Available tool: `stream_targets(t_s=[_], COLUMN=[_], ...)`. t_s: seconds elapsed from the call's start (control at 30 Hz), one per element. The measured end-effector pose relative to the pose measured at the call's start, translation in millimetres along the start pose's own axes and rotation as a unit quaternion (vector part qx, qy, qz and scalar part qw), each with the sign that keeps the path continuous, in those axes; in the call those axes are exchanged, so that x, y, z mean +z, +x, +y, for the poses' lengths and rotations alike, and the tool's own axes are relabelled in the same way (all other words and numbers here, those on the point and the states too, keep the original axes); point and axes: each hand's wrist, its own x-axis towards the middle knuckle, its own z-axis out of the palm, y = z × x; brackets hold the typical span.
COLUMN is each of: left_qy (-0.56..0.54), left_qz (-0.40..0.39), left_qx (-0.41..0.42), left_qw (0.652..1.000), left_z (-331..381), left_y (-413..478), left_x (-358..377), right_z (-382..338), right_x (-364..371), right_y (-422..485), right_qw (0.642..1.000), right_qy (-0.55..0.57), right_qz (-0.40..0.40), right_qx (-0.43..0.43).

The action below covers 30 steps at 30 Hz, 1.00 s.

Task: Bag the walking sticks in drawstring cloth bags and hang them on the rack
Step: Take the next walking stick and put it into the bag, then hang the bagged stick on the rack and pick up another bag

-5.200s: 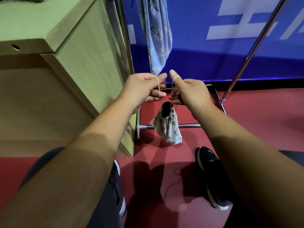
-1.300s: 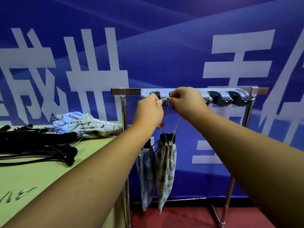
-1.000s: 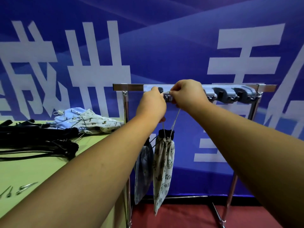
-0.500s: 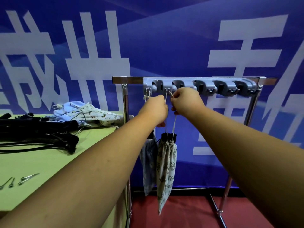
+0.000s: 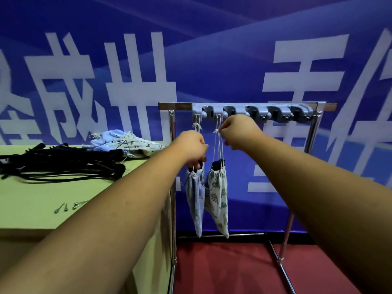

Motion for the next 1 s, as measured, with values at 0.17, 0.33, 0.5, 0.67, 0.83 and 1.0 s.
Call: stream_targets(t_s=[0.17, 0.33, 0.5, 0.67, 0.83, 1.0], left_qy=[-0.023, -0.037, -0.051, -0.070, -0.064, -0.064], left_qz=[-0.009, -0.028, -0.036, -0.036, -0.028, -0.013], left_qx=[-0.001, 0.000, -0.012, -0.027, -0.029, -0.041], left_qw=[1.000, 0.999, 0.998, 0.997, 0.997, 0.997], left_z=[8, 0, -17, -31, -43, -64], left_y=[-57, -103, -131, -151, -163, -171], left_x=[-20, -27, -28, -36, -47, -63], right_z=[-21, -29, -36, -46, -60, -79], right_x=[-6, 0, 13, 25, 33, 49], right_y=[-47, -90, -121, -136, -141, -141], right_qw=[1.000, 0.997, 0.995, 0.991, 0.985, 0.982], right_qy=[0.022, 0.055, 0.069, 0.094, 0.123, 0.134], right_qz=[-0.020, -0.048, -0.077, -0.099, -0.116, -0.127], right_qx=[-0.001, 0.013, 0.010, -0.002, -0.016, -0.033])
